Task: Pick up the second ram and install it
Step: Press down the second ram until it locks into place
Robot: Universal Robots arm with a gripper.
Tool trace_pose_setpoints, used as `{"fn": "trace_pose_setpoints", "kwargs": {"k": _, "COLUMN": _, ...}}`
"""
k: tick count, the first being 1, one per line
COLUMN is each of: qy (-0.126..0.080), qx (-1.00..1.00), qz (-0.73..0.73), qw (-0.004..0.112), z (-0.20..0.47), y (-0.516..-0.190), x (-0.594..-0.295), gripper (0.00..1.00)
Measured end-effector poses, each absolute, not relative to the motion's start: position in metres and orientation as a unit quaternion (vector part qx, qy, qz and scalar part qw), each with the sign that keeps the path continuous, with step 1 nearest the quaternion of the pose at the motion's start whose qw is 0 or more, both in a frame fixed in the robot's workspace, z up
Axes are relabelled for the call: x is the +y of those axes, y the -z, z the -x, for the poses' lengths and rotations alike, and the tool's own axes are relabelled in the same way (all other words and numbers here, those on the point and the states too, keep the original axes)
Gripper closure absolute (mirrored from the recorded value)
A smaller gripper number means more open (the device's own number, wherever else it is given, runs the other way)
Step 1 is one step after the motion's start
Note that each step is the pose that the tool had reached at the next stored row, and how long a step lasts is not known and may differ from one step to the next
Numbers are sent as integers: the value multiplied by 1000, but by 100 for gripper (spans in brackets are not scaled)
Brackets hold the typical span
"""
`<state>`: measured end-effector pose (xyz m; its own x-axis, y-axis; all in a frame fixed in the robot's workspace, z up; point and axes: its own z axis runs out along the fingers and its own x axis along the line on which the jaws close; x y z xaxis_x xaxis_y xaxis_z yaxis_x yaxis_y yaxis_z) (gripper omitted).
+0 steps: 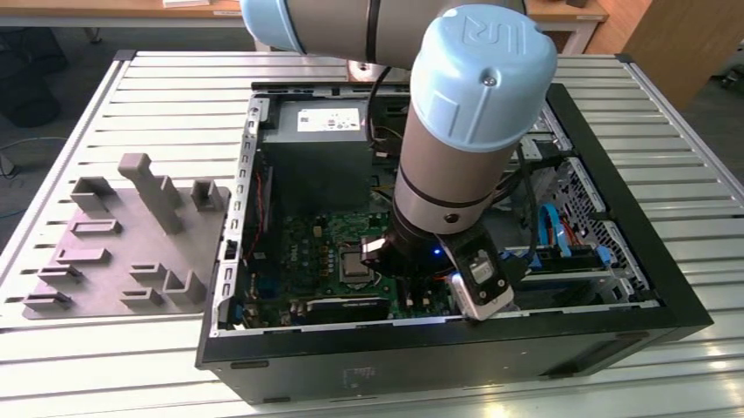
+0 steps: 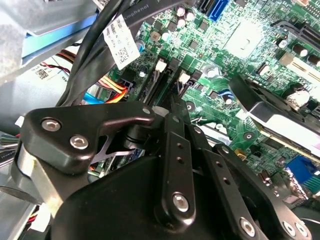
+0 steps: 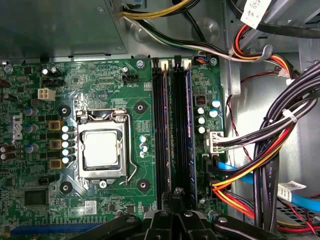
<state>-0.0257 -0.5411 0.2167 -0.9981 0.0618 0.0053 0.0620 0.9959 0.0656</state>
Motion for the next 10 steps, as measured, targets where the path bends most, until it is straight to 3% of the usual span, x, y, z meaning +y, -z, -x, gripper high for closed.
{"fn": "trace_pose_setpoints", "kwargs": {"k": 10, "qy": 33, "qx": -999, "qz": 31, "qw": 2, "z": 26, "y": -224, "x": -541, "gripper": 89}}
